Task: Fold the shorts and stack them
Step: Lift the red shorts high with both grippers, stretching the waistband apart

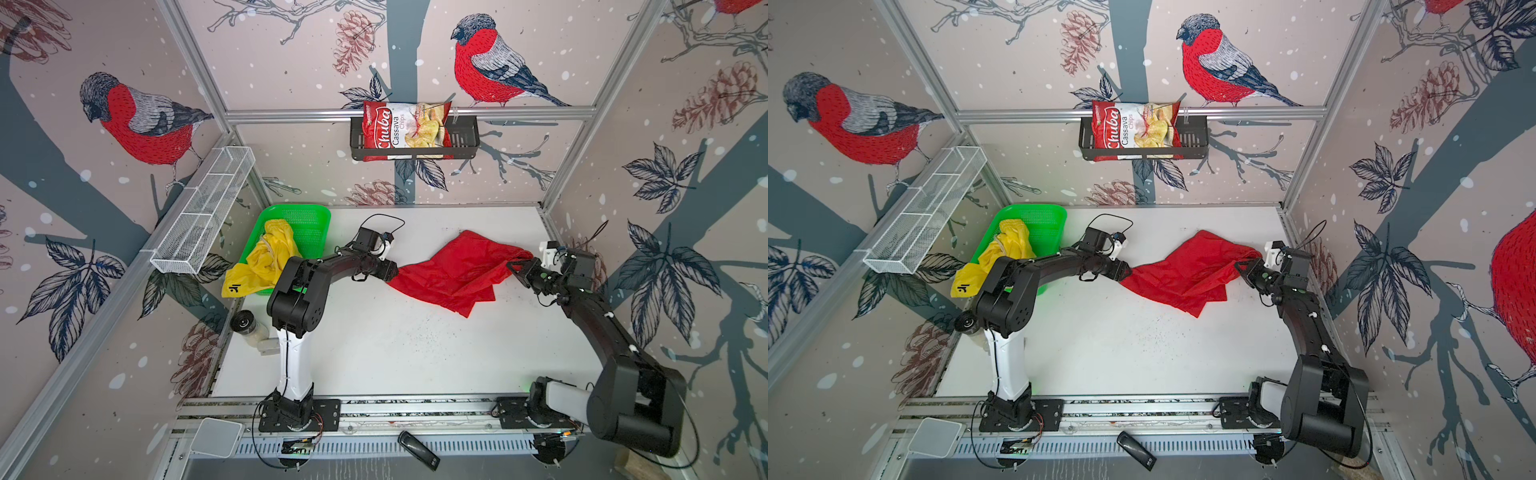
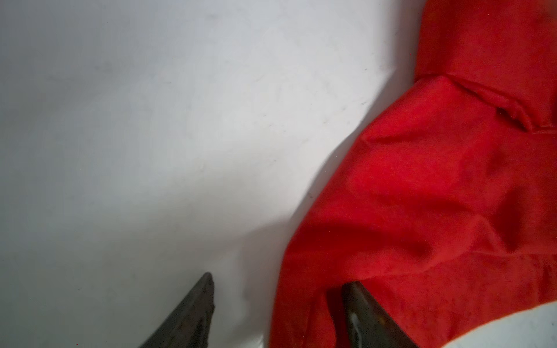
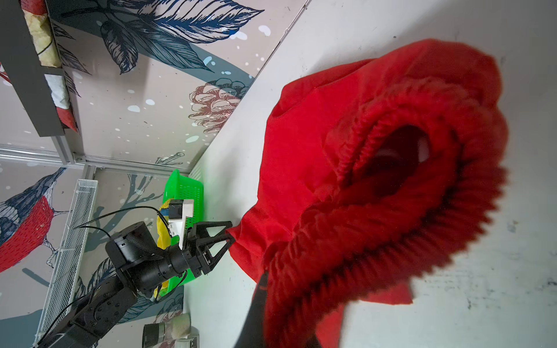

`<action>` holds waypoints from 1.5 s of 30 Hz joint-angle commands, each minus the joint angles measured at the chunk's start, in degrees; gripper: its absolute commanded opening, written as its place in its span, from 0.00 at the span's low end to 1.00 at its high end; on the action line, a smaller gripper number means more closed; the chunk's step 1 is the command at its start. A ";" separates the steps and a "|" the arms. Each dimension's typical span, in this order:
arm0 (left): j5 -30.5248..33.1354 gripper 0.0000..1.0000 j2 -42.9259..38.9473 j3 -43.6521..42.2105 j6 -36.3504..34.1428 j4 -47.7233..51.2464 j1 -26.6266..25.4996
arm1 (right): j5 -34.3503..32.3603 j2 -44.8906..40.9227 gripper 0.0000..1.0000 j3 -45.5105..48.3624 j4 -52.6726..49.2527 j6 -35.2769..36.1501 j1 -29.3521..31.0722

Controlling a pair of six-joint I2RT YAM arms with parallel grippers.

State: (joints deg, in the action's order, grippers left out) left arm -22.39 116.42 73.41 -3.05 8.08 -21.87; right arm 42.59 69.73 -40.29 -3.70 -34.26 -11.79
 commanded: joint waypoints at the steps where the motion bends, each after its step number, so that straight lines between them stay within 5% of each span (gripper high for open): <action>1: -5.16 0.66 0.07 -0.67 -1.20 2.34 0.07 | 0.97 0.22 0.10 -0.49 0.43 1.13 -0.16; 7: -5.68 0.62 -1.59 -3.01 -2.37 2.61 0.07 | 1.07 0.58 0.10 -0.57 0.54 1.12 -0.21; 16: -3.71 0.18 -2.16 -2.93 -1.30 2.75 -0.46 | 1.68 0.51 0.10 -0.99 0.98 0.94 -0.21; 19: -0.40 0.12 -5.32 -1.75 -0.91 4.32 -0.46 | 0.93 -1.06 0.09 -3.07 -0.39 1.46 -0.25; 34: 33.69 0.01 -38.47 4.07 -13.43 12.63 -0.46 | 3.64 -8.15 0.05 -33.48 -11.06 2.51 -2.16; 45: 43.64 0.00 -54.76 8.77 -22.60 15.65 -0.46 | 8.49 -12.55 0.00 -49.23 -14.48 -1.82 -2.00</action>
State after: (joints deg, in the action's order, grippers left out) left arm 11.73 62.46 80.68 -22.28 20.34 -22.61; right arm 52.27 58.04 -87.33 -18.79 -33.87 -13.65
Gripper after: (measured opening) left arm 0.051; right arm 0.094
